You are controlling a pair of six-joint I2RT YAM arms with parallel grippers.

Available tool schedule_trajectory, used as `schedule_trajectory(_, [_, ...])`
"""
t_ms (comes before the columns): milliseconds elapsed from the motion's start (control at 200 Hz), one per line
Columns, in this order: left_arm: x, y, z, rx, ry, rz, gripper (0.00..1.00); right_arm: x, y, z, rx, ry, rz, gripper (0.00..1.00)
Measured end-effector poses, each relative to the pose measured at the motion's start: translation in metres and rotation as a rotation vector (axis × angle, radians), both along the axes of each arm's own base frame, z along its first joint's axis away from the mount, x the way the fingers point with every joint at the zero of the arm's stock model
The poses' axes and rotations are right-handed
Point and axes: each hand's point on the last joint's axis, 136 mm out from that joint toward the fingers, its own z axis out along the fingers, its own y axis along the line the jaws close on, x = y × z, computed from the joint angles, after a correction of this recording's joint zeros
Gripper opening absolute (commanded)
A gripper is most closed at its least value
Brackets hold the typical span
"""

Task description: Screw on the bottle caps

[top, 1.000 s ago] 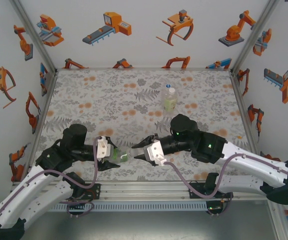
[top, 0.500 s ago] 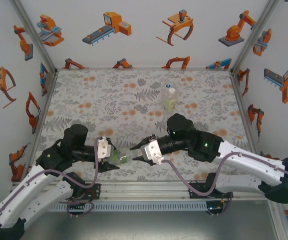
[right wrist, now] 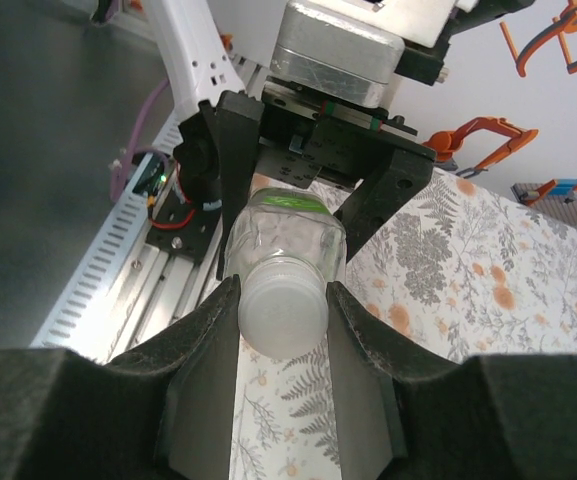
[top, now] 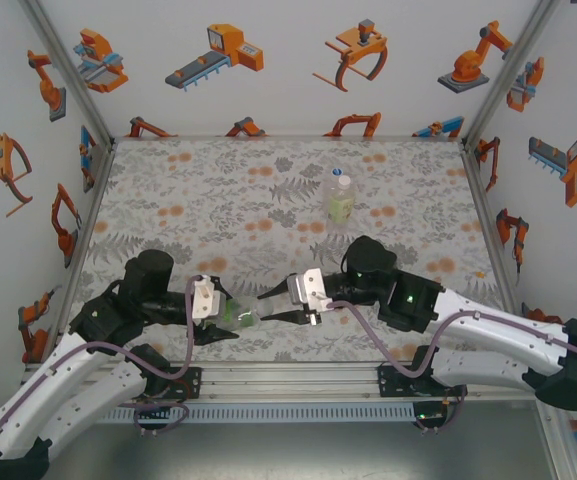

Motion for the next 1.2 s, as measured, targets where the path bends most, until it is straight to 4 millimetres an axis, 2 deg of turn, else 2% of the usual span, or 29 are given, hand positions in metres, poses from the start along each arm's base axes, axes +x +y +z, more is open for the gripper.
schedule_trajectory(396, [0.001, -0.001, 0.005, -0.018, -0.019, 0.001, 0.0, 0.005, -0.002, 0.007, 0.07, 0.094, -0.046, 0.0])
schedule_trajectory(581, [0.006, 0.0, 0.006, -0.02, -0.031, 0.037, 0.0, 0.017, 0.001, 0.011, 0.088, 0.215, -0.123, 0.0])
schedule_trajectory(721, [0.021, 0.002, 0.003, 0.0, -0.043, 0.118, 0.0, 0.045, 0.004, 0.007, 0.087, 0.445, -0.285, 0.0])
schedule_trajectory(941, [0.045, 0.006, -0.01, 0.072, -0.039, 0.247, 0.0, 0.096, 0.004, -0.022, 0.056, 0.997, -0.622, 0.0])
schedule_trajectory(1102, [0.057, 0.004, -0.022, 0.124, -0.014, 0.286, 0.0, 0.117, -0.003, -0.049, 0.045, 1.361, -0.827, 0.0])
schedule_trajectory(1202, [0.061, 0.002, -0.029, 0.153, 0.003, 0.292, 0.0, 0.123, -0.009, -0.065, 0.058, 1.52, -0.909, 0.0])
